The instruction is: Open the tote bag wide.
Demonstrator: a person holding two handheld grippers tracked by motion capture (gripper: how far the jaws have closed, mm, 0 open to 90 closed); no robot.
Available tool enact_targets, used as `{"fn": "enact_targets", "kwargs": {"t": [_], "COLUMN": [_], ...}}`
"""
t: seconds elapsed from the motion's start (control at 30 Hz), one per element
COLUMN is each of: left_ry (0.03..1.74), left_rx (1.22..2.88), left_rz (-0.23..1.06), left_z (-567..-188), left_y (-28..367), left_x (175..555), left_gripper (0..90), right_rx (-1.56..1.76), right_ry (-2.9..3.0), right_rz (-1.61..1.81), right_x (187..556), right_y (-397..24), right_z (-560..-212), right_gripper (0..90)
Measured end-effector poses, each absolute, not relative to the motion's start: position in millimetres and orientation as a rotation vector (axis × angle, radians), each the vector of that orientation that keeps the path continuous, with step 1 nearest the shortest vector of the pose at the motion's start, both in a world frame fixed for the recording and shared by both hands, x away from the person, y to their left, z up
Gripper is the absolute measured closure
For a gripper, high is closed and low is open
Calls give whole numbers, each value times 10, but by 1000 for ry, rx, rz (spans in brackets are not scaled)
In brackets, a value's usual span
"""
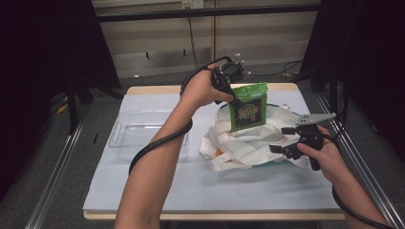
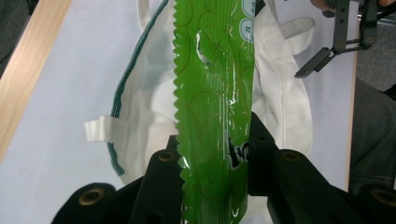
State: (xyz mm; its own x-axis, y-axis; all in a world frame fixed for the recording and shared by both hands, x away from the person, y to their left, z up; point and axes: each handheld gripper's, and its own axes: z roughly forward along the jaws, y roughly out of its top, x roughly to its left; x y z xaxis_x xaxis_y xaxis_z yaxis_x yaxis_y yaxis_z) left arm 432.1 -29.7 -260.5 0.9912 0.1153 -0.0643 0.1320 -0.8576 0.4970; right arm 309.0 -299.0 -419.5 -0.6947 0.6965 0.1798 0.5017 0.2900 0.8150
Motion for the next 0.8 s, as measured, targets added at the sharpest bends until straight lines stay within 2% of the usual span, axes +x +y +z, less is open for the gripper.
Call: {"fn": "enact_targets", "kwargs": {"t": [0.8], "left_ry": [189], "left_rx": [2639], "left_rz": [-63], "left_z": [-2426], "left_y": [57], "left_x": [4403], "left_gripper": [734], "right_rx": [1074], "right_ry": [2393], "right_rz": [1353], "right_x": [2984], "right_y": [-2870], "right_z": [-4257], "right_gripper": [29]}}
